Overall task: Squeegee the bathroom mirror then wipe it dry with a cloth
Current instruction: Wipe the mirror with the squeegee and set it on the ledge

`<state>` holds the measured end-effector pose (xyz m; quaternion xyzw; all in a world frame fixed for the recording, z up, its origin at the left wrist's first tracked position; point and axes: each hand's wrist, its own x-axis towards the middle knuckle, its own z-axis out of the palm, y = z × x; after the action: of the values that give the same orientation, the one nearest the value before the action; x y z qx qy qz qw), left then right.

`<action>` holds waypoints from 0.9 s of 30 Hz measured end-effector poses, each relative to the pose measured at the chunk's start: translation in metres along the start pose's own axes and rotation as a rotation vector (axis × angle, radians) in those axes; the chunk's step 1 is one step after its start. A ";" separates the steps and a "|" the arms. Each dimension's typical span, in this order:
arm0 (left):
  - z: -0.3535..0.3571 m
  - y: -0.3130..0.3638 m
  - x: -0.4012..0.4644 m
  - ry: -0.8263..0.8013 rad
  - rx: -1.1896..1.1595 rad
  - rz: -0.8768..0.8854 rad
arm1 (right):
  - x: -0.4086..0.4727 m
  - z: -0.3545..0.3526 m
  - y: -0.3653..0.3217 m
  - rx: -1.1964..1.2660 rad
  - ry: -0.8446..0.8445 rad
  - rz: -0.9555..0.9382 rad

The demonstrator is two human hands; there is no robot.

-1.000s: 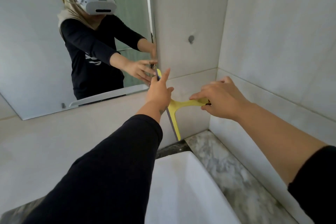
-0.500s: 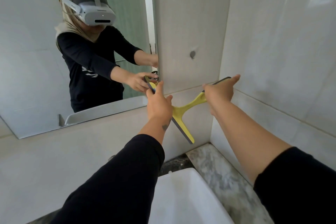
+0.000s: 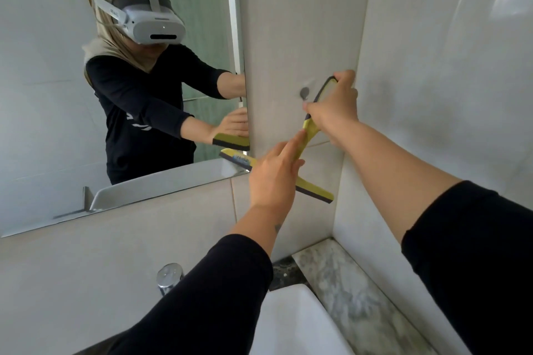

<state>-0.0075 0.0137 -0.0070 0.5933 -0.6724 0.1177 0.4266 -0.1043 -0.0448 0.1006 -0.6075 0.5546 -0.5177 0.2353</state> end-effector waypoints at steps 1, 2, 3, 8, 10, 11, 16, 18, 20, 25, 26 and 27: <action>0.002 0.002 0.003 -0.019 -0.035 -0.042 | 0.003 0.001 0.000 -0.019 -0.011 -0.016; 0.004 0.003 0.007 -0.036 -0.056 -0.088 | 0.007 0.002 0.001 -0.039 -0.019 -0.037; 0.007 0.003 0.009 -0.056 -0.073 -0.125 | 0.010 0.003 0.002 -0.056 -0.024 -0.060; 0.025 0.003 0.009 -0.062 -0.225 -0.247 | 0.023 0.018 0.011 -0.044 -0.053 -0.155; 0.034 0.002 0.007 -0.052 -0.294 -0.278 | 0.026 0.024 0.017 -0.021 -0.040 -0.161; 0.039 0.002 0.006 -0.049 -0.315 -0.290 | 0.028 0.027 0.021 -0.015 -0.030 -0.161; 0.057 0.001 0.008 -0.047 -0.351 -0.302 | 0.038 0.031 0.033 -0.012 0.029 -0.149; 0.062 0.000 0.009 -0.067 -0.370 -0.300 | 0.042 0.029 0.036 -0.035 0.028 -0.125; 0.066 -0.003 0.009 -0.090 -0.383 -0.302 | 0.043 0.030 0.039 -0.053 0.014 -0.123; 0.076 -0.014 0.003 -0.193 -0.461 -0.288 | 0.041 0.037 0.048 -0.105 0.022 -0.146; 0.077 -0.016 0.004 -0.217 -0.473 -0.285 | 0.041 0.037 0.049 -0.123 0.018 -0.149; 0.077 -0.017 0.004 -0.241 -0.482 -0.285 | 0.040 0.037 0.050 -0.135 0.010 -0.154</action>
<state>-0.0252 -0.0454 -0.0570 0.5730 -0.6368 -0.1776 0.4844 -0.0990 -0.1063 0.0594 -0.6600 0.5411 -0.4990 0.1506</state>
